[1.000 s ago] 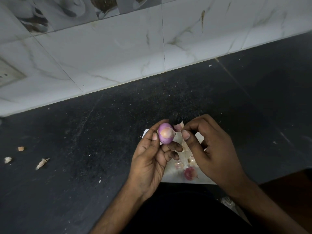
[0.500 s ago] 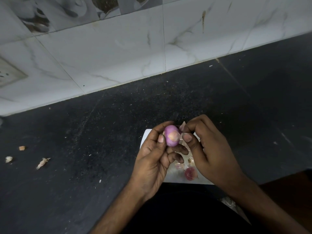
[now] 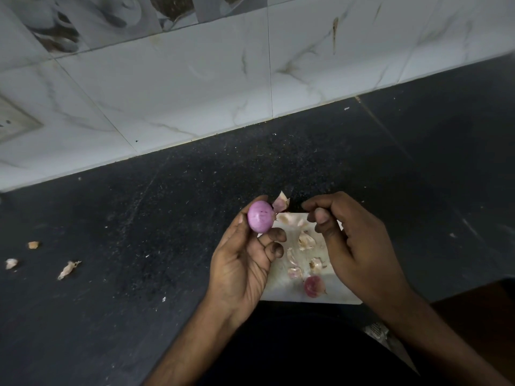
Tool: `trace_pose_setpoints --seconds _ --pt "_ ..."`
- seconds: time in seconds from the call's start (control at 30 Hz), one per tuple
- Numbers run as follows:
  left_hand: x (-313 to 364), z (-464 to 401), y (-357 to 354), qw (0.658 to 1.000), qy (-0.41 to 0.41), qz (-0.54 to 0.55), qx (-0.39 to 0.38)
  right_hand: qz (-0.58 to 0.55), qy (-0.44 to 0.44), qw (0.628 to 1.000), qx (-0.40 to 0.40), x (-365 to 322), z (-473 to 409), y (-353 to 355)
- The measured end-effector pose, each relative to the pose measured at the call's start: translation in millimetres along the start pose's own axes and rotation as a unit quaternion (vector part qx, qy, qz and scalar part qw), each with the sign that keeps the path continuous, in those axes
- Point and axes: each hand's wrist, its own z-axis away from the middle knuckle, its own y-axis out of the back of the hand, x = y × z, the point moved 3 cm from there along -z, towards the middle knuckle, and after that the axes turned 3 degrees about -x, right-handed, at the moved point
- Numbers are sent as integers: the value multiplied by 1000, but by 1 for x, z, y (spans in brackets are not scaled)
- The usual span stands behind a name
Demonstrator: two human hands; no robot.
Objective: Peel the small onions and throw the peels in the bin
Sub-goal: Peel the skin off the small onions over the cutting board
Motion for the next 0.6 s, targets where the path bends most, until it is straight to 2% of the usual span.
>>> trace_pose_setpoints --seconds 0.2,0.47,0.6 --pt "-4 1 -1 1000 12 -20 -15 -1 -24 1000 -8 1 1 -4" --pt "-13 5 -10 993 50 -57 -89 -4 18 999 -37 -4 -2 -12" --pt "-14 6 -12 992 55 -75 -89 2 37 999 -26 -3 -1 -13"
